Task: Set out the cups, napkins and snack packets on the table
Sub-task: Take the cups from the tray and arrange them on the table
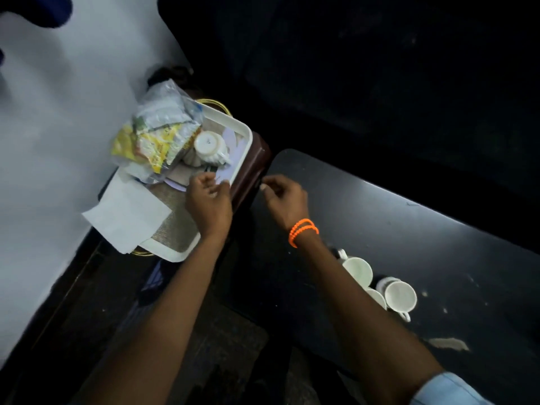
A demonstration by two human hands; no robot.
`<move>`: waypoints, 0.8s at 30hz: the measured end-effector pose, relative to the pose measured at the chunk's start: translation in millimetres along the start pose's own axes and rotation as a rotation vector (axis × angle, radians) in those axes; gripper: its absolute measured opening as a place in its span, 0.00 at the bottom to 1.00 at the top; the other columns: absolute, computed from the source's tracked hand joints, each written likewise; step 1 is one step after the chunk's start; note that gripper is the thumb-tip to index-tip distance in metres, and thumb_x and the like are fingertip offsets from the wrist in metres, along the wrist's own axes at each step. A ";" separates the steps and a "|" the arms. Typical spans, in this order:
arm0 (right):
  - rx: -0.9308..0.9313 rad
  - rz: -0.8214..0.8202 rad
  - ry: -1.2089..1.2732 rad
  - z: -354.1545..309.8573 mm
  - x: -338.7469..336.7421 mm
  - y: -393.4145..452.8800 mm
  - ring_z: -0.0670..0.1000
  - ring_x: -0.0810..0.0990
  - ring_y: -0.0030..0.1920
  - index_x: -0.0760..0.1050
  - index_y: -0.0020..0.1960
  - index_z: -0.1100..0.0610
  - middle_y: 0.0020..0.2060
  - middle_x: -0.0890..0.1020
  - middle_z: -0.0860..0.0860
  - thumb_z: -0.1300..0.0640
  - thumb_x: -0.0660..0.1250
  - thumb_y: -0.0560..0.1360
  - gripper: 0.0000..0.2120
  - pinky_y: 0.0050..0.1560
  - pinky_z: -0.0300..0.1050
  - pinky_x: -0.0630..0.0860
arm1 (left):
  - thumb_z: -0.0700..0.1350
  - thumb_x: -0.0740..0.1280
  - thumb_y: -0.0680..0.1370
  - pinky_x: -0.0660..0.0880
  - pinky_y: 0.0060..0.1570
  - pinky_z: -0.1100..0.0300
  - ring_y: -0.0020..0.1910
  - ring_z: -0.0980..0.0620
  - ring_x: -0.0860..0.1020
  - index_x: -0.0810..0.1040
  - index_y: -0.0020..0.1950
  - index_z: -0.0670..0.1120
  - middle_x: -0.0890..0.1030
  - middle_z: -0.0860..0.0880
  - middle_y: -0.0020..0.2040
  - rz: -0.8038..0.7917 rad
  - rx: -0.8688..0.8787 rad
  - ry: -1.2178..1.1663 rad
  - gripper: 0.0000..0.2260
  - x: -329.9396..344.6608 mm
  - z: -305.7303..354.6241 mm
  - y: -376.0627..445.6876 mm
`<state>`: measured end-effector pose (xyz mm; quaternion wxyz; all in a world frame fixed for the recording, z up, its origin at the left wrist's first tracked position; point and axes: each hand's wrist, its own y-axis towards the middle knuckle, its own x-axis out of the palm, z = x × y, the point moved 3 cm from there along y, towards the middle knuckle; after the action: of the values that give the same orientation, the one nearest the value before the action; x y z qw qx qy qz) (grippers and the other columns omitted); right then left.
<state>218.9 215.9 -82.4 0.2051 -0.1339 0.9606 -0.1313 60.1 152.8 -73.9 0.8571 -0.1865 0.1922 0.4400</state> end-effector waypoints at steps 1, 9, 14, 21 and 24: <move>-0.053 0.002 -0.011 -14.2 15.0 6.2 0.49 0.83 0.43 0.85 0.53 0.57 0.45 0.86 0.51 0.59 0.72 0.75 0.08 0.50 0.38 0.76 | 0.42 0.72 0.77 0.81 0.53 0.52 0.47 0.49 0.83 0.79 0.58 0.42 0.84 0.40 0.55 0.016 -0.056 -0.012 0.11 -2.1 0.8 17.7; 0.022 -0.255 -0.303 -60.3 82.2 68.8 0.65 0.72 0.71 0.64 0.78 0.57 0.71 0.73 0.65 0.39 0.62 0.80 0.33 0.69 0.56 0.71 | 0.62 0.53 0.86 0.84 0.37 0.58 0.44 0.50 0.87 0.78 0.61 0.46 0.85 0.41 0.54 -0.463 -0.543 -0.335 0.24 2.2 12.2 71.7; 0.097 -0.375 -0.211 -53.1 74.3 73.4 0.60 0.74 0.71 0.72 0.73 0.51 0.69 0.78 0.58 0.34 0.55 0.82 0.28 0.72 0.53 0.69 | 0.67 0.54 0.84 0.84 0.54 0.51 0.58 0.44 0.83 0.77 0.66 0.48 0.82 0.38 0.61 -0.430 -0.633 -0.603 0.27 5.3 9.3 71.8; 0.208 -0.285 0.421 -29.1 21.5 30.2 0.42 0.80 0.43 0.81 0.50 0.47 0.44 0.84 0.44 0.38 0.61 0.80 0.16 0.40 0.37 0.74 | 0.39 0.68 0.82 0.80 0.64 0.48 0.62 0.44 0.82 0.77 0.62 0.48 0.80 0.40 0.66 -0.499 -0.388 -0.832 0.09 8.6 20.4 25.2; 0.239 -0.273 0.472 -3.1 -30.2 9.9 0.43 0.80 0.43 0.80 0.50 0.48 0.41 0.83 0.43 0.43 0.68 0.75 0.10 0.41 0.41 0.74 | 0.30 0.71 0.75 0.74 0.70 0.42 0.64 0.42 0.78 0.76 0.57 0.46 0.79 0.39 0.62 -0.676 -0.290 -0.759 0.15 25.4 24.8 -11.5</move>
<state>242.1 235.1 -71.9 -0.0290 -0.2026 0.9327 -0.2971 87.4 176.0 -63.5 0.9259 -0.1823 -0.2654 0.1975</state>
